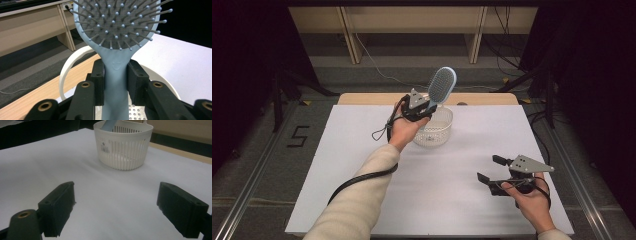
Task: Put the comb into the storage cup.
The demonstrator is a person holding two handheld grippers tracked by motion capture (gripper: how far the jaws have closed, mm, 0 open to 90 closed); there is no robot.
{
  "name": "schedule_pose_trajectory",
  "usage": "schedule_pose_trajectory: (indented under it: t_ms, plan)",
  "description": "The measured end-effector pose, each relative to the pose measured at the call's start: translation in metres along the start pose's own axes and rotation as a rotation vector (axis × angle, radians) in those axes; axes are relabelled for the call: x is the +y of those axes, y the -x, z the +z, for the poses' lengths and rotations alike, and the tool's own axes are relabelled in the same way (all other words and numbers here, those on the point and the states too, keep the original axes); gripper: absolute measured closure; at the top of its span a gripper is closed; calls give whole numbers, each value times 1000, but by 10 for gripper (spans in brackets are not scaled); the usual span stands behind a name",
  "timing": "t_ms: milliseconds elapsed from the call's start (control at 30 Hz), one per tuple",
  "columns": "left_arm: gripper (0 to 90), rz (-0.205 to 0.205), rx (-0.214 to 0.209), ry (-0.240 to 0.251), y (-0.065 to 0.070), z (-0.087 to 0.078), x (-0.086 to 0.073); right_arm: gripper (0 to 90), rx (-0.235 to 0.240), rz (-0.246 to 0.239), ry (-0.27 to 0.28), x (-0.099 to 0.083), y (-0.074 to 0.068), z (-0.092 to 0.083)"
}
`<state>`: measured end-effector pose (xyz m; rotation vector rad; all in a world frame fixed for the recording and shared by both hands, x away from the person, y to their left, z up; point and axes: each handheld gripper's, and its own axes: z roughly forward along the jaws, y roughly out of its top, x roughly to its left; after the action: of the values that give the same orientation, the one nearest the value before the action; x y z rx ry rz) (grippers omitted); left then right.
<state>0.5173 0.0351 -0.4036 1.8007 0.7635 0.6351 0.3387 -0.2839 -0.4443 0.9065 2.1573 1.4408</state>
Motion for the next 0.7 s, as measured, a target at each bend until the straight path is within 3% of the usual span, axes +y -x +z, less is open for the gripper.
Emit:
schedule_pose_trajectory:
  t_ms: [700]
  plan:
    - [695,2,-3,-6,2,2,-3,155,2,-2,-1,0,0,0]
